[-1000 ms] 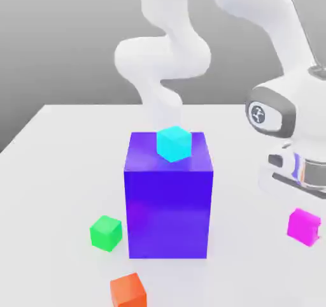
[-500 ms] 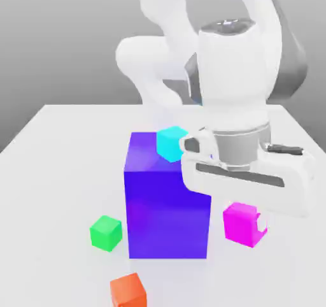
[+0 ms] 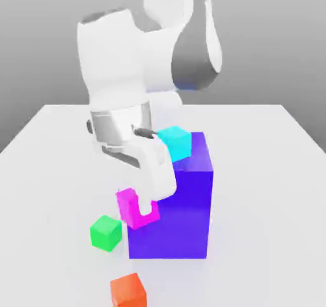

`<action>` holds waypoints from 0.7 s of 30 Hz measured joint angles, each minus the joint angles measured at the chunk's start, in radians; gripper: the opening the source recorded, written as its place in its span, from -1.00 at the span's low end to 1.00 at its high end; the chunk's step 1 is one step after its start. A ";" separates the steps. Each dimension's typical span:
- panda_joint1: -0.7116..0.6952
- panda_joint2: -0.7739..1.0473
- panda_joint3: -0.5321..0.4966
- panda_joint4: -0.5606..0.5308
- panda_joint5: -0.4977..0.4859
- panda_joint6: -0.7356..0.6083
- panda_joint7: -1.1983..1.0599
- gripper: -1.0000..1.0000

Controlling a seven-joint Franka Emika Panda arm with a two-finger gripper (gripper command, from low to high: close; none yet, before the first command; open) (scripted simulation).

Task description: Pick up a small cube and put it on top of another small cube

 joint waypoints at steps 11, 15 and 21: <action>-0.155 -0.064 0.021 -0.163 -0.144 0.019 0.383 -1.00; -0.236 -0.067 0.070 -0.214 -0.268 0.021 0.578 -1.00; -0.291 -0.035 0.106 -0.208 -0.376 0.034 0.681 -1.00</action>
